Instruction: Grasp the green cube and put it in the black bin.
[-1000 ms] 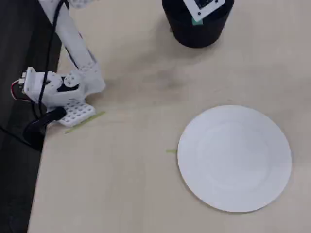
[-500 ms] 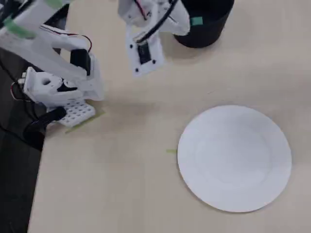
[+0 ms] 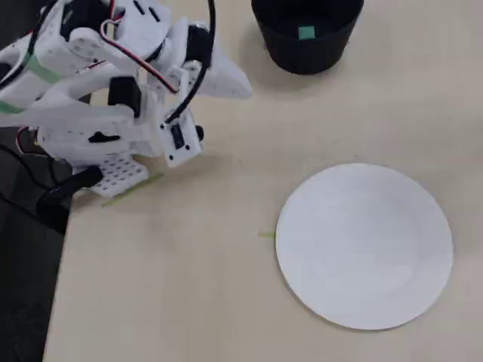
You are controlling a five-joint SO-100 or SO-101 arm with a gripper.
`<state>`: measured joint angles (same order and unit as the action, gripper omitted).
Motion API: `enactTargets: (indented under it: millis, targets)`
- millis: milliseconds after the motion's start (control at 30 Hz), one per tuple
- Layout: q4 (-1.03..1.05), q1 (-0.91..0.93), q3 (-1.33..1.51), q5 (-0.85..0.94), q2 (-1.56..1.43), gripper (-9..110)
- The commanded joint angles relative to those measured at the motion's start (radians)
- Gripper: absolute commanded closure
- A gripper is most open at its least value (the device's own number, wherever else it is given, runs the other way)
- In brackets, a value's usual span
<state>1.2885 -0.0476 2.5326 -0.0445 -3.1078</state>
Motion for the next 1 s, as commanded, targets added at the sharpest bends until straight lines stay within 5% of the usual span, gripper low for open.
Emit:
enactTargets:
  millis: [0, 967]
  targets:
    - [-0.017, 0.003, 0.072, 0.003, -0.095, 102]
    - [-0.161, 0.012, 0.380, 0.055, -0.098, 102]
